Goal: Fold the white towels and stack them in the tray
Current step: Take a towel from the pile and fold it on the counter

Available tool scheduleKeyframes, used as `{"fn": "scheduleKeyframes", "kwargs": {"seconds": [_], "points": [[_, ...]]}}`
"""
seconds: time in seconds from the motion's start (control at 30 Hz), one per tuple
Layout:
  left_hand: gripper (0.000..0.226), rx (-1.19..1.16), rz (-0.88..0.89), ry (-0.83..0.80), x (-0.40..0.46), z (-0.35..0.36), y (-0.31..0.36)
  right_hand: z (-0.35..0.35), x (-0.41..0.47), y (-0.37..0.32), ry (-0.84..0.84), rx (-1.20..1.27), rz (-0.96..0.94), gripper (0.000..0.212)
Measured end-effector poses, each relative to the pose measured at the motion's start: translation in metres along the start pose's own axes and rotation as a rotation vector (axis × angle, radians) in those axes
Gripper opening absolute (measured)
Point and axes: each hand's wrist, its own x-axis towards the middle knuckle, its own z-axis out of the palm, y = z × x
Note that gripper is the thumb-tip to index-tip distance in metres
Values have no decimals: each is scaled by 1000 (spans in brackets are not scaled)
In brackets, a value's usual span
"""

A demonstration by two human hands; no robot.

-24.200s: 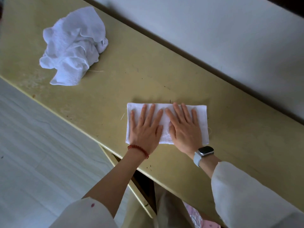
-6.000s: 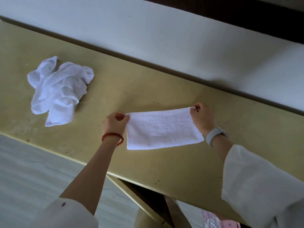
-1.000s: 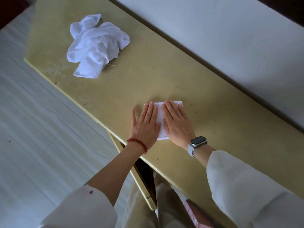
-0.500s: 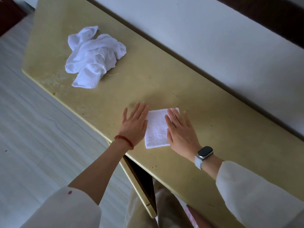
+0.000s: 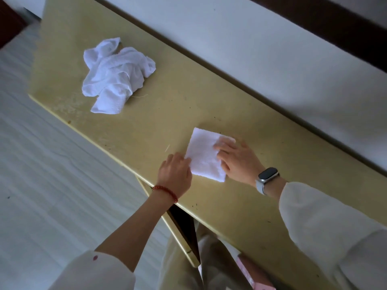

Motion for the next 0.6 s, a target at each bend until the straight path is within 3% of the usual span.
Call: {"fn": "scheduleKeyframes", "kwargs": {"seconds": [0.07, 0.17, 0.3, 0.37, 0.47, 0.53, 0.6], "points": [[30, -23, 43, -27, -10, 2, 17, -10, 11, 11, -8, -64, 62, 4], [16, -117, 61, -41, -9, 2, 29, -14, 19, 14, -66, -75, 188, 13], [16, -200, -111, 58, 26, -11, 18, -1, 6, -5, 51, 39, 320, 20], [31, -181, -226, 13, 49, -19, 13, 3, -6, -25, 161, 151, 412, 23], [46, -148, -251, -170, 80, -23, 14, 4, -20, -38, 246, 482, 836, 25], [45, -126, -223, -242, 94, -21, 17, 3, -23, -33, 216, 701, 1068, 10], [48, -136, -241, -325, 100, -19, 22, 2, -22, -27, 134, 796, 1205, 23]]}}
